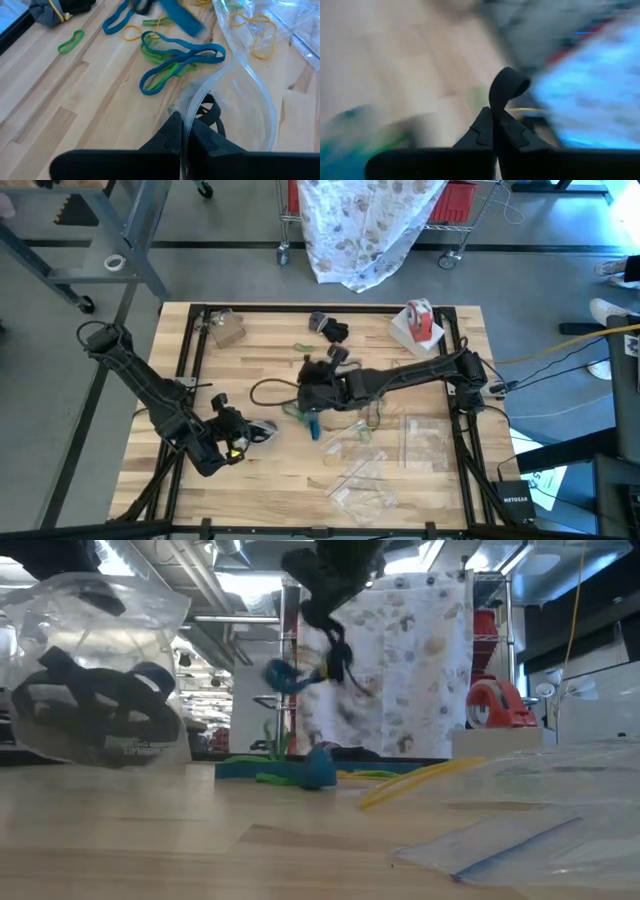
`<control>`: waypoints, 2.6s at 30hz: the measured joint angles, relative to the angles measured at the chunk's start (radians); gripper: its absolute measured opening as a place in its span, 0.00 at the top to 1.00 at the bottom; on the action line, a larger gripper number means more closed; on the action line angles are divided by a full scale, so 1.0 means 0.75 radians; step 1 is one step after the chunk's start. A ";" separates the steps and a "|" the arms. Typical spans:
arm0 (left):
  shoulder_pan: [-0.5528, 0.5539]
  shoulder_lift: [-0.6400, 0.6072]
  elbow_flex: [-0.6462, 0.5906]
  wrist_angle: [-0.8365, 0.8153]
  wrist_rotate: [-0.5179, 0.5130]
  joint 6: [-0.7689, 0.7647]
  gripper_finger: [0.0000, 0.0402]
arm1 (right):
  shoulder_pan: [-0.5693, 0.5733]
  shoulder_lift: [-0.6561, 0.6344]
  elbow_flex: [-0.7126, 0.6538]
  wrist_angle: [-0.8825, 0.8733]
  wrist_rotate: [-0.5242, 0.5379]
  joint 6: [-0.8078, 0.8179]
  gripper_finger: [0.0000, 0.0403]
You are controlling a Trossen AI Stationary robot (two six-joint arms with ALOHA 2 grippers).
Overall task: Sort rubber bands
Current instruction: Put the black rubber band into the transparent zip bag
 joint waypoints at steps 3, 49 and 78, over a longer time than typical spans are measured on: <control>0.000 0.000 0.000 0.000 0.000 -0.003 1.00 | -0.013 0.000 0.000 0.051 -0.585 -0.122 1.00; 0.004 0.009 0.001 0.020 0.000 0.012 1.00 | -0.010 -0.003 -0.001 0.099 -0.536 -0.099 1.00; 0.051 0.018 0.001 0.295 -0.002 0.126 1.00 | 0.147 0.037 0.020 0.999 -0.699 -0.521 1.00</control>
